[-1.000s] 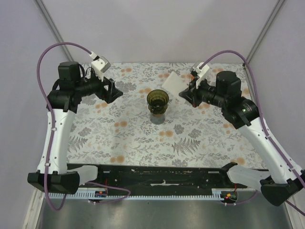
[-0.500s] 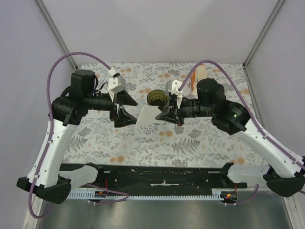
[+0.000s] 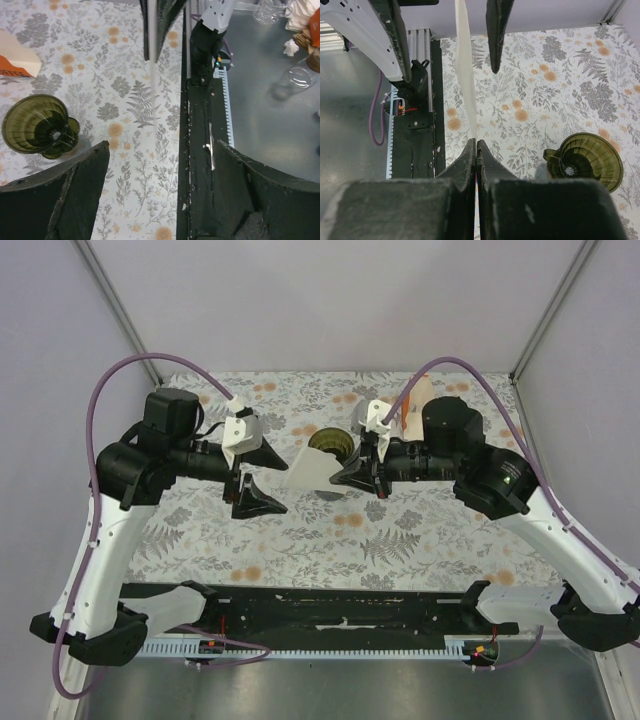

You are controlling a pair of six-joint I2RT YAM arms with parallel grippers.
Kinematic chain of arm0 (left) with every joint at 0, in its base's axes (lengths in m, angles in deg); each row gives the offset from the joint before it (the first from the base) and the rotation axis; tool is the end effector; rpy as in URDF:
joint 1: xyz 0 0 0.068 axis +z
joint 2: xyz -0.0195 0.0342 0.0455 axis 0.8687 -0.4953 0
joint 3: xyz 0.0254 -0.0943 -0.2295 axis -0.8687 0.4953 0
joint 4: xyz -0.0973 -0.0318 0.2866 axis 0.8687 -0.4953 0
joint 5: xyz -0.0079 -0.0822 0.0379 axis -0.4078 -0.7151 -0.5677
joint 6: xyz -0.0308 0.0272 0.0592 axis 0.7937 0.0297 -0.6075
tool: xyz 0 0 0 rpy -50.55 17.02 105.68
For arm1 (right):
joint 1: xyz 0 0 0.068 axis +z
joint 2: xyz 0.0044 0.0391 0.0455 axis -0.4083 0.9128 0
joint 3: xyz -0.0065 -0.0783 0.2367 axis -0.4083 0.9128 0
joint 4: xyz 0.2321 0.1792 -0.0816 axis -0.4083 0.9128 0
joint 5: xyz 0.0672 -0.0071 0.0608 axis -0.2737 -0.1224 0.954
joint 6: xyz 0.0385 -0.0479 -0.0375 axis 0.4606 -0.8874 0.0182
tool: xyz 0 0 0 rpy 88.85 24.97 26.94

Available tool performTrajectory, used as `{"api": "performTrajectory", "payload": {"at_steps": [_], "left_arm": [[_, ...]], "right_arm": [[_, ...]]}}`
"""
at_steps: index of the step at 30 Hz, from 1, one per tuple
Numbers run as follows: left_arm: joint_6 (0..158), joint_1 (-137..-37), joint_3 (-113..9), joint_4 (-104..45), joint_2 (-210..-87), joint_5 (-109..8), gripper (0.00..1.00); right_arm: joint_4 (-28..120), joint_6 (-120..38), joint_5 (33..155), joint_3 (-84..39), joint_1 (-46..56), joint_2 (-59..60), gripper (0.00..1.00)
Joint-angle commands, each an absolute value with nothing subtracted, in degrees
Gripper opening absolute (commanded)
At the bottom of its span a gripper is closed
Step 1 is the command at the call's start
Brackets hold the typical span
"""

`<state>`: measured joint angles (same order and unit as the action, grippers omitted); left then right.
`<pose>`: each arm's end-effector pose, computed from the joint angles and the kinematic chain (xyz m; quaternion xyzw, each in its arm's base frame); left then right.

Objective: Place the coffee filter in the dripper

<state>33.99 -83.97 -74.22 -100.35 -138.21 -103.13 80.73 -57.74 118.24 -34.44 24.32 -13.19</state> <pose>0.1829 -0.1368 0.4587 0.5609 0.5847 -0.4252 0.4034 0.1767 0.2463 0.4573 -0.5189 0.5878 0.3964 0.4776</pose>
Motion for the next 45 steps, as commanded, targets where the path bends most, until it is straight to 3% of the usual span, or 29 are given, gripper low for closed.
{"api": "performTrajectory", "payload": {"at_steps": [1,7,10,14,15,16,17,19,21,24,29,33,36,38,42,45], "left_arm": [[39.99,-84.21,-76.91,-94.30,-140.07,-98.26,0.89],[41.50,-85.18,-81.03,-98.06,-145.17,-98.49,0.83],[42.72,-85.45,-83.49,-99.74,-146.67,-102.64,0.71],[41.41,-85.88,-85.08,-102.90,-147.64,-101.07,0.16],[41.06,-86.06,-85.08,-103.25,-147.73,-100.02,0.05],[41.05,-86.15,-85.34,-103.17,-147.73,-98.79,0.02],[40.88,-86.24,-85.87,-103.26,-147.81,-96.86,0.02],[40.26,-86.67,-87.27,-101.86,-147.55,-90.11,0.02],[38.52,-86.85,-87.72,-97.83,-145.80,-79.94,0.02],[28.96,-87.55,-83.96,-86.35,-140.89,-65.51,0.02],[2.28,-93.25,-58.61,-50.33,-127.72,-51.07,0.02],[-23.50,-96.16,-33.79,-15.96,-120.31,-52.71,0.02],[-26.97,-98.10,-31.82,-8.26,-120.74,-52.29,0.02],[-29.33,-98.63,-30.77,-4.05,-121.62,-50.71,0.02],[-38.20,-99.24,-25.42,6.41,-121.97,-51.05,0.02],[-42.43,-99.95,-22.51,9.06,-121.18,-53.07,0.02]], "right_arm": [[81.67,-58.94,119.38,-39.05,24.50,-11.91,0.00],[82.20,-60.88,124.13,-42.03,24.50,-8.39,0.00],[82.20,-62.37,124.30,-43.62,24.50,-6.55,0.00],[82.11,-64.74,125.97,-44.94,24.59,-4.79,0.00],[82.20,-65.27,125.97,-45.29,24.59,-4.35,0.00],[82.20,-65.71,125.63,-45.64,24.59,-4.17,0.00],[82.29,-65.98,123.97,-45.90,24.50,-3.91,0.03],[82.03,-65.89,118.79,-46.52,24.33,-4.25,0.37],[81.85,-64.76,113.95,-46.35,23.28,-5.13,0.63],[79.57,-59.15,113.40,-45.56,19.25,-6.89,0.82],[70.53,-40.08,122.26,-42.31,10.54,-7.86,0.85],[63.85,-29.26,125.80,-39.50,9.04,-7.86,0.89],[55.77,-24.07,129.74,-35.11,9.04,-9.26,0.87],[53.12,-23.00,132.64,-33.43,9.04,-9.79,0.76],[55.38,-22.91,135.29,-32.90,9.04,-9.09,0.68],[55.48,-22.83,137.57,-32.11,9.04,-9.00,0.68]]}}
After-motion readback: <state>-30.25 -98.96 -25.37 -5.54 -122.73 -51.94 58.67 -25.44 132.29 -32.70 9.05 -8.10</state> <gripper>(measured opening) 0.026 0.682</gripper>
